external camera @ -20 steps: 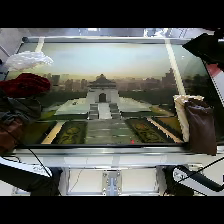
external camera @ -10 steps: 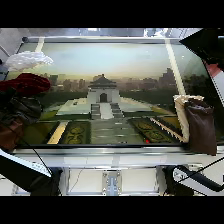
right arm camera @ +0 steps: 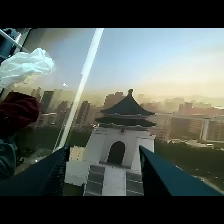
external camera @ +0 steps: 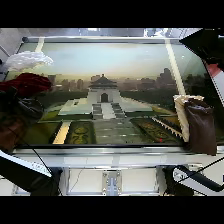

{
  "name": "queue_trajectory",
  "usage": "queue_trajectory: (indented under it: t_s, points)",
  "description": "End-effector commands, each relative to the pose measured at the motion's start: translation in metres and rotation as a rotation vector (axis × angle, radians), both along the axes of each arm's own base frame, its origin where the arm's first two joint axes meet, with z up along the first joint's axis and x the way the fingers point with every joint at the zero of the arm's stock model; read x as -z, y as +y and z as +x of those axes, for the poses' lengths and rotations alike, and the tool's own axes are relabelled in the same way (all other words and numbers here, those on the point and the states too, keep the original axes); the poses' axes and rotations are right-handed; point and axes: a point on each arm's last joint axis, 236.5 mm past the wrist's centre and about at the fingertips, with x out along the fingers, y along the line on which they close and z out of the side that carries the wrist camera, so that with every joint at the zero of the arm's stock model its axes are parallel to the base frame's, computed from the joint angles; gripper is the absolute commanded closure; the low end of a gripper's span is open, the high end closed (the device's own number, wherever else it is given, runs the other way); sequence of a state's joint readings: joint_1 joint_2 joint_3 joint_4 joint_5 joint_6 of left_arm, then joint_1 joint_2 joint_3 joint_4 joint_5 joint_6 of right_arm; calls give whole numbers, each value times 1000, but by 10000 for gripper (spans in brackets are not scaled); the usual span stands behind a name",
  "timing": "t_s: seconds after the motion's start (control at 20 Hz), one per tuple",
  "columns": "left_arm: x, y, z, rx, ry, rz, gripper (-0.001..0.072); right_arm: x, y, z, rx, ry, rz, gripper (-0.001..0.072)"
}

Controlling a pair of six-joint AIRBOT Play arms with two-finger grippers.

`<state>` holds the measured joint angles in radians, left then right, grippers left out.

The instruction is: Fold the shirts.

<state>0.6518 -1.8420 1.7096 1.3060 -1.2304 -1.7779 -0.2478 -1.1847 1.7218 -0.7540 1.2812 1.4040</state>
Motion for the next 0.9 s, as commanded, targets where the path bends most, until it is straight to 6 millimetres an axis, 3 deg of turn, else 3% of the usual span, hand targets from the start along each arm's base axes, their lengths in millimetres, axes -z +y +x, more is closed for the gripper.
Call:
queue_trajectory:
  t_s: [0.0,0.05,0.15,0.3,0.4,0.6,0.65,0.7,0.75,0.85]
  points:
    - [-63,-54,5,135,-113,-115,698,-1,1,-1,-4,-2,0,226]
    - [-94,-77,16,183,-209,-158,698,-3,2,-3,-8,-3,-4,226]
    - [-172,-142,35,334,-443,-258,698,-13,5,-10,-24,-20,-18,226]
    - [-267,-245,30,570,-686,-389,698,-37,12,-28,-67,-57,-62,226]
    - [-299,-309,15,711,-738,-430,698,-56,16,-43,-92,-95,-99,226]
    - [-308,-426,-19,975,-713,-515,697,-90,23,-65,-111,-183,-150,226]
    - [-307,-452,-27,1024,-704,-539,654,-93,23,-68,-110,-196,-157,226]
    - [-306,-471,-32,1065,-707,-549,413,-93,22,-69,-106,-197,-168,226]
    - [-306,-487,-34,1117,-738,-534,29,-90,20,-68,-103,-190,-177,225]
    - [-305,-493,-24,1151,-798,-464,2,-75,6,-62,-69,-152,-236,226]
